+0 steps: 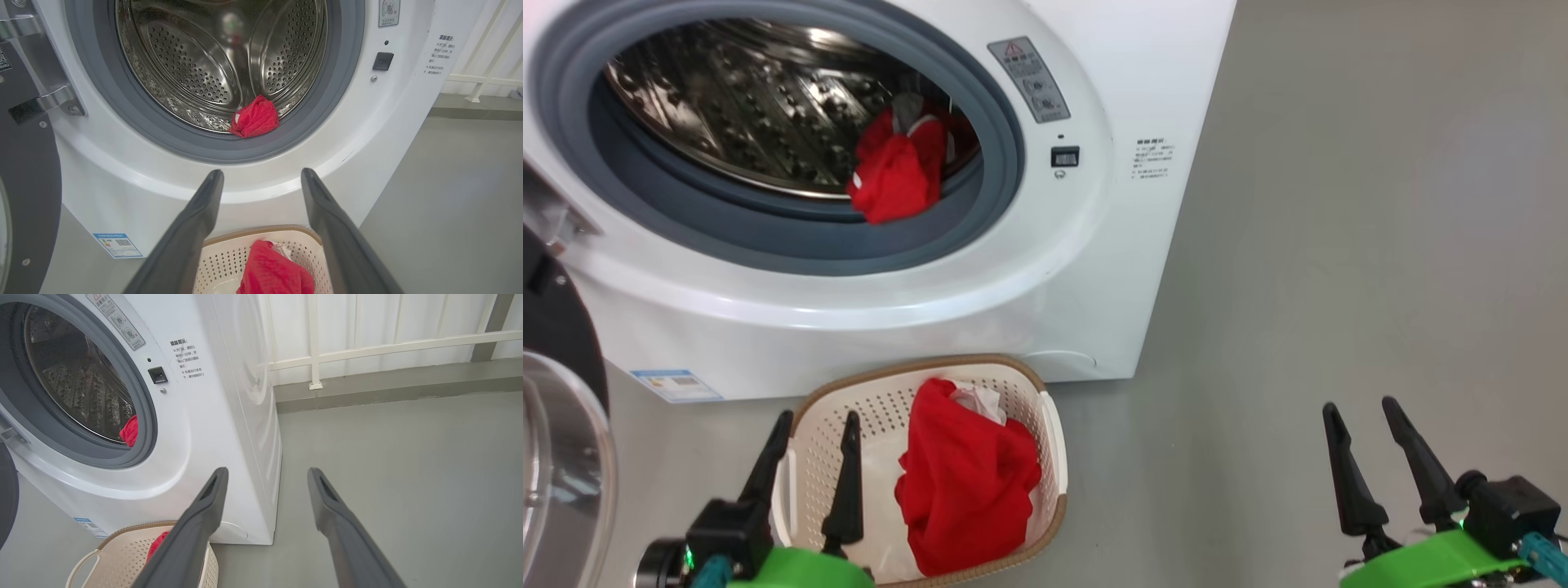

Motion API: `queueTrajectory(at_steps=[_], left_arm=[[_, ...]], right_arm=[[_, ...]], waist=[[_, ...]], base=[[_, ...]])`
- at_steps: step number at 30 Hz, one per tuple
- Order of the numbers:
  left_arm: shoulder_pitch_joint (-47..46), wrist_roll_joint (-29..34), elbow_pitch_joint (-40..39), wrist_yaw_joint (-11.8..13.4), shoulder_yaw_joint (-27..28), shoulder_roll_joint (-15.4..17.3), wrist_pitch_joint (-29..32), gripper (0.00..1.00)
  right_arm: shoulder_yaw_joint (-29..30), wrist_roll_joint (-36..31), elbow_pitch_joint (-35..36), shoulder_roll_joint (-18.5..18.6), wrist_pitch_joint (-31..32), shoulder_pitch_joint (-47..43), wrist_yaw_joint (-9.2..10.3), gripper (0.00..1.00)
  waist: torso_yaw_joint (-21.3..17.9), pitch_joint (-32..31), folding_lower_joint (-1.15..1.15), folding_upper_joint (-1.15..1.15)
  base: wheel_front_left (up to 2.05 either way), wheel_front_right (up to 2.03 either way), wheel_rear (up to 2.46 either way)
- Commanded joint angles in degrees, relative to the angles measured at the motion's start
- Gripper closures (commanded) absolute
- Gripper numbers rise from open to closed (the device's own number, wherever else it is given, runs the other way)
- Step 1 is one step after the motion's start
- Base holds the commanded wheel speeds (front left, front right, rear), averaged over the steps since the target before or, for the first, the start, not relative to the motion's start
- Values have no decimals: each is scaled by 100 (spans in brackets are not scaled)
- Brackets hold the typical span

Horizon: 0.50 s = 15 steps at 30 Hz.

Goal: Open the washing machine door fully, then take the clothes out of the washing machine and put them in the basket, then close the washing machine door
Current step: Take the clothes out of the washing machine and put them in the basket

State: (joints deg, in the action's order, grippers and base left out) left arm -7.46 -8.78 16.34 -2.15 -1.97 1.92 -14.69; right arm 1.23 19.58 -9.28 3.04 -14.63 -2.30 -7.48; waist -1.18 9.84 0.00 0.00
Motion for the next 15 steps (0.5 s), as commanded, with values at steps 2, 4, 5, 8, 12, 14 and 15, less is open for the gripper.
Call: queueTrajectory(at_steps=[2, 4, 5, 8, 12, 14, 15], left_arm=[[115, 49, -259, -17, 177, 96, -30, 0], [249, 57, -383, -8, 191, 96, -30, 0], [313, 58, -441, -2, 201, 96, -30, 0], [488, 39, -606, 18, 233, 96, -30, 0], [693, 1, -784, 31, 268, 96, -30, 0], [755, -12, -847, 42, 271, 96, -30, 0], [775, -21, -868, 54, 273, 96, -30, 0]], right_arm=[[-98, -82, 164, 40, -37, -53, -1, 0], [-77, -78, 188, 40, -37, -149, -1, 0], [-68, -79, 194, 41, -37, -193, -1, 0], [-37, -78, 206, 47, -37, -296, -1, 0], [-20, -86, 220, 44, -37, -364, -1, 0], [-11, -89, 220, 43, -37, -366, -1, 0], [-3, -91, 221, 43, -37, -364, -1, 0]], waist=[[49, -118, 0, 0], [60, -160, 0, 0], [63, -180, 0, 0], [65, -213, 0, 0], [53, -226, 0, 0], [44, -215, 0, 0], [42, -213, 0, 0]], base=[[0, 0, 0], [0, 0, 0], [0, 0, 0], [0, 0, 0], [0, 0, 0], [0, 0, 0], [0, 0, 0]])
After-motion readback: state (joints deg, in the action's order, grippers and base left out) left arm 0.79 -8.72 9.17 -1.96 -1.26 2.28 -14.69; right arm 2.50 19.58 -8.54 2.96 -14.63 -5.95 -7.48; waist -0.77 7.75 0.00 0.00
